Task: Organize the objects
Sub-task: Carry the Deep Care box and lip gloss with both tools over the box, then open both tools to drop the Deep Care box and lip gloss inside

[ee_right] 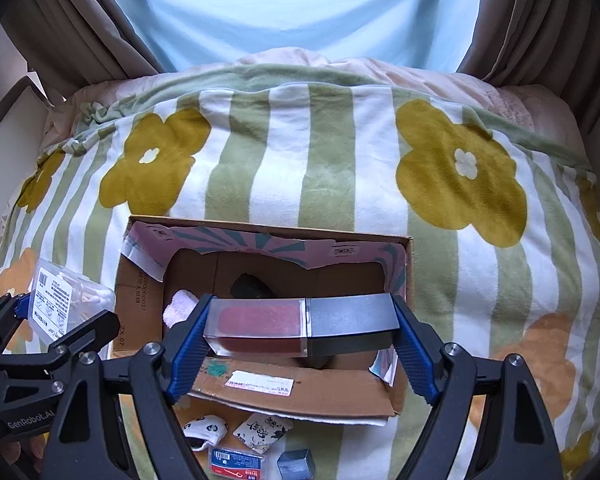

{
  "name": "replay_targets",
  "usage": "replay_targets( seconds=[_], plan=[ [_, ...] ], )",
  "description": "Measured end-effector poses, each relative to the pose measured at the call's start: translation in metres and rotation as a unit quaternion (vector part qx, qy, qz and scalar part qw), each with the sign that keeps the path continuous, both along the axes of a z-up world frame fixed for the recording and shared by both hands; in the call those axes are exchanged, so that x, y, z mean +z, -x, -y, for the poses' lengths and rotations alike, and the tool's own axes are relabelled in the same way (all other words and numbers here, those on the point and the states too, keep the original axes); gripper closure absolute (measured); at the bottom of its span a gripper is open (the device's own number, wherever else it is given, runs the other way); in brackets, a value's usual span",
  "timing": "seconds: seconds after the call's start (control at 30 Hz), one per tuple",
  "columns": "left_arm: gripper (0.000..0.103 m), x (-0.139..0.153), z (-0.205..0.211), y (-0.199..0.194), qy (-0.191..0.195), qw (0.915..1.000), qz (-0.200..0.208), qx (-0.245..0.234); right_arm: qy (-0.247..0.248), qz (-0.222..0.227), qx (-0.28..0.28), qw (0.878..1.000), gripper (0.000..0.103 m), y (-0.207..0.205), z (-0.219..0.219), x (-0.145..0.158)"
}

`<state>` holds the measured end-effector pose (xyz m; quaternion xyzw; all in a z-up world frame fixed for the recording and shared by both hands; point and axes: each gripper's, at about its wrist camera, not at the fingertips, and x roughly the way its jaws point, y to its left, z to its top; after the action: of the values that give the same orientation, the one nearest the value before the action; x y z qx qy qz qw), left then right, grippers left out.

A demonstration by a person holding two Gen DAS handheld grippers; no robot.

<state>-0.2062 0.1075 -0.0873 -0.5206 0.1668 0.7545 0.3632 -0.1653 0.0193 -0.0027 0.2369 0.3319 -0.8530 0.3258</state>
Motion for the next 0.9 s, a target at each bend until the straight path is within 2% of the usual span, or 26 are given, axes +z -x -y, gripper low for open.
replay_targets(
  seconds=[0.03,0.07,0.4,0.53,0.6,0.73,0.9],
  plan=[
    [0.014,-0.008,-0.005,0.004,0.006,1.0,-0.001,-0.002,-0.003,0.012,-0.016,1.0,0.023,0.008,0.003,-0.005],
    [0.014,-0.014,-0.009,0.009,0.007,0.9983,0.0,0.058,-0.004,0.027,-0.039,0.999,0.023,0.014,0.004,-0.01],
    [0.014,-0.087,-0.051,0.044,0.039,0.998,0.015,0.048,-0.024,0.092,-0.101,0.99,0.023,0.086,0.02,-0.059],
    [0.014,-0.117,-0.064,0.048,0.061,0.9974,0.015,0.037,-0.038,0.087,-0.133,0.986,0.023,0.088,0.022,-0.071],
    [0.014,-0.129,-0.068,0.05,0.066,0.997,0.017,0.036,-0.046,0.081,-0.133,0.987,0.023,0.087,0.025,-0.073],
    [0.014,-0.145,-0.071,0.052,0.078,0.9963,0.016,0.033,-0.039,0.093,-0.135,0.986,0.023,0.088,0.026,-0.077],
    [0.014,-0.144,-0.071,0.049,0.081,0.9964,0.007,0.025,-0.025,0.111,-0.15,0.982,0.023,0.096,0.025,-0.077]
  ],
)
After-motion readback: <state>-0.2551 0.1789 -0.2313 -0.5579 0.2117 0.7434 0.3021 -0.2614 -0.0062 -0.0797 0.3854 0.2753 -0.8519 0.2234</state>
